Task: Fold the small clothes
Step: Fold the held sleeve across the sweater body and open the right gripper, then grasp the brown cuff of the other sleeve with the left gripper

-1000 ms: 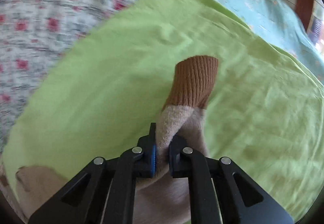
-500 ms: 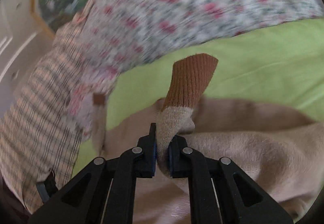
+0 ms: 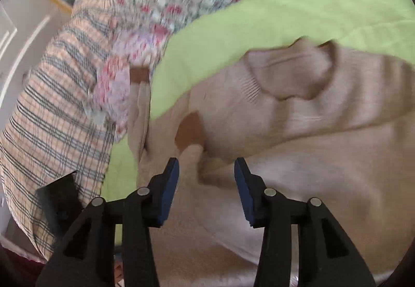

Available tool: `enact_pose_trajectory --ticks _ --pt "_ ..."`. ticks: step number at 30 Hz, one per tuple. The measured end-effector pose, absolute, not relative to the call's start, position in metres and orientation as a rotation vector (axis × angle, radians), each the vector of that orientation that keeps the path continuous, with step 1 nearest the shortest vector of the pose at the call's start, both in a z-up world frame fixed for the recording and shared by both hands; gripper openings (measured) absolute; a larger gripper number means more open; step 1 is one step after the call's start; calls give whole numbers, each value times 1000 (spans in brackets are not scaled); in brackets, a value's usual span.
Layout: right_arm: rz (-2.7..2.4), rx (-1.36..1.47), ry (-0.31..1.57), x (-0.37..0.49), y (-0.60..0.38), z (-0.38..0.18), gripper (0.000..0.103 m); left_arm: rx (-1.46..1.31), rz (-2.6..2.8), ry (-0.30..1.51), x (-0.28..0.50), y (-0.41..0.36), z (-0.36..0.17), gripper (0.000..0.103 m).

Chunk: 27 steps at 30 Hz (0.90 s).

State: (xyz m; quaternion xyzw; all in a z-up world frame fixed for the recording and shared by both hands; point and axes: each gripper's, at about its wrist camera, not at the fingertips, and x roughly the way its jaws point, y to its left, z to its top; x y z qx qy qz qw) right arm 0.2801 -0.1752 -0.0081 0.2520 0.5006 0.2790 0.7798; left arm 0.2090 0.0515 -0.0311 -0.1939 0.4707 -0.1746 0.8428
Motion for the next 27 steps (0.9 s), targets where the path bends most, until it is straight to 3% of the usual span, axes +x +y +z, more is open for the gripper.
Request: enact_pose_trajectory --ticks 7,8,9,10,11,16,18,20,24,25,27 --pt "453 553 968 235 -231 21 46 -718 -433 1007 286 64 -61 100" --pt "431 564 958 229 -237 22 46 -734 -430 994 292 65 -59 93" --pt "413 574 950 224 -245 22 46 -730 -415 972 297 66 -55 79" --pt "390 582 940 219 -251 23 46 -716 -416 960 300 66 -51 31" --pt "377 586 931 215 -254 24 46 -712 -435 961 299 66 -47 12" --pt "341 594 883 197 -270 29 46 -618 -416 863 243 80 -29 16" --pt "338 590 886 195 -274 26 46 -627 -426 909 228 86 -42 33" --pt "324 586 897 195 -278 23 46 -628 -407 964 227 90 -57 62" --pt "286 598 890 192 -290 23 46 -689 -415 970 241 95 -60 69" --pt "264 595 877 190 -296 26 46 -697 -412 961 246 95 -59 69" --pt "221 589 864 188 -306 27 46 -682 -407 937 258 91 -51 38"
